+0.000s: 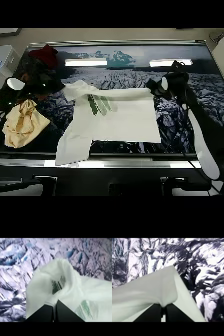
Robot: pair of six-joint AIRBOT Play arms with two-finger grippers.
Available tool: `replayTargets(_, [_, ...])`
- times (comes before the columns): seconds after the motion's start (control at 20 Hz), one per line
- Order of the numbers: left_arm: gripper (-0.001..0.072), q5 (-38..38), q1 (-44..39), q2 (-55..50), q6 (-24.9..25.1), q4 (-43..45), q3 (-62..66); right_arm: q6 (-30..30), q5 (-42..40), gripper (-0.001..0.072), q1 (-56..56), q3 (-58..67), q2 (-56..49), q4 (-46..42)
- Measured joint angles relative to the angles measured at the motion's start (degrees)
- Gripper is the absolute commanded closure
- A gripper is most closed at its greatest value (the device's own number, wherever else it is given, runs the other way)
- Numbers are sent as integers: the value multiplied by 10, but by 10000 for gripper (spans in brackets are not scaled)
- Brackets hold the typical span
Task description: Fold the clothes and pants, and hang the long-sleeved shirts on hangers.
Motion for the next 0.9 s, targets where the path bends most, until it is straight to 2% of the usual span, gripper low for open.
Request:
replayTargets(0.05, [404,-12,-1,-7,-10,-1,0,0,-4,410,-10,0,-6,24])
replayTargets(0.1, [134,-24,2,-12,-23,-1,5,-16,-4,129,-27,5,-10,53])
replayTargets(0.15, [11,-43,11,-15,-34,-1,15,-47,2,49,-50,13,-13,89])
replayTargets(0.3, [18,-144,66,-20,-38,7,59,-198,93,41,-147,56,-16,212])
replayTargets(0.35, [111,-190,92,-20,-35,19,72,-244,143,43,-181,66,-16,238])
replayTargets(0.4, [142,-235,117,-21,-32,35,77,-288,200,43,-216,71,-15,253])
replayTargets(0.5, [142,-318,165,-22,-29,68,67,-354,303,41,-271,63,-13,264])
replayTargets(0.65, [142,-394,206,-14,-19,95,-13,-411,385,41,-316,3,1,272])
replayTargets(0.9, [151,-367,199,3,15,89,-189,-461,387,40,-330,-123,29,297])
